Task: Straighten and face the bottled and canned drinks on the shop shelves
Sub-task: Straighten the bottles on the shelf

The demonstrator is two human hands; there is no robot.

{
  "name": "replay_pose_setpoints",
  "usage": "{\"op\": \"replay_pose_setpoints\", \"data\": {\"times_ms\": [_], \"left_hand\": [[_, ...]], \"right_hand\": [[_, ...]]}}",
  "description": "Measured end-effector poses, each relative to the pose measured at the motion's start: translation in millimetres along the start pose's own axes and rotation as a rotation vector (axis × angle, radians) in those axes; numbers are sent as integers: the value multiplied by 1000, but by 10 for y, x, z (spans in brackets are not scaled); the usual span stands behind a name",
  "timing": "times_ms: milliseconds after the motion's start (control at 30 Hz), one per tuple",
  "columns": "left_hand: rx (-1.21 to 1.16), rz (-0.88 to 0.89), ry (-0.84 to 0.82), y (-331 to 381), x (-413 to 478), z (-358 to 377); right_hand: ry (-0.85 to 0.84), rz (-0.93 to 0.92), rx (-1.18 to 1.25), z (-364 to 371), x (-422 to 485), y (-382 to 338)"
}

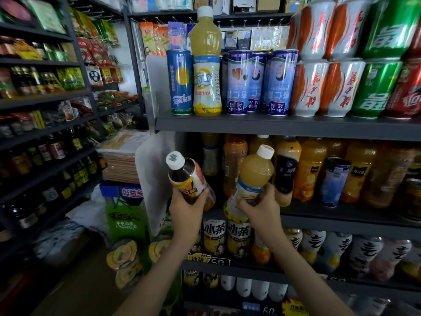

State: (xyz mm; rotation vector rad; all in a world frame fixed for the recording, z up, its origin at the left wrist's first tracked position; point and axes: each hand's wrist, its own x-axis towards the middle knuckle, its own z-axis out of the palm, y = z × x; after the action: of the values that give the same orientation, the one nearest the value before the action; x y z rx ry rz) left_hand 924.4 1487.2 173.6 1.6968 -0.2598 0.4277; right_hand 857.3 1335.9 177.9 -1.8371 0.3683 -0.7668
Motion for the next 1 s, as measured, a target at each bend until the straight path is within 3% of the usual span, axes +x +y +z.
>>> {"op": "replay_pose_setpoints", "data": {"times_ms": [333,600,833,1000], "left_hand": [[195,-63,-26,-18,-54,-459],[253,-157,-51,-109,78,-570],[298,-150,-132,-132,52,-550],[290,-110,-240,-50,-101,-325]], "right_hand": [[-98,-113,-84,801,307,-92],[-140,-91,-153,1238,641,-116],[-223,-111,-203,1053,538,-131],[-336,-56,44,468,20,-195]]}}
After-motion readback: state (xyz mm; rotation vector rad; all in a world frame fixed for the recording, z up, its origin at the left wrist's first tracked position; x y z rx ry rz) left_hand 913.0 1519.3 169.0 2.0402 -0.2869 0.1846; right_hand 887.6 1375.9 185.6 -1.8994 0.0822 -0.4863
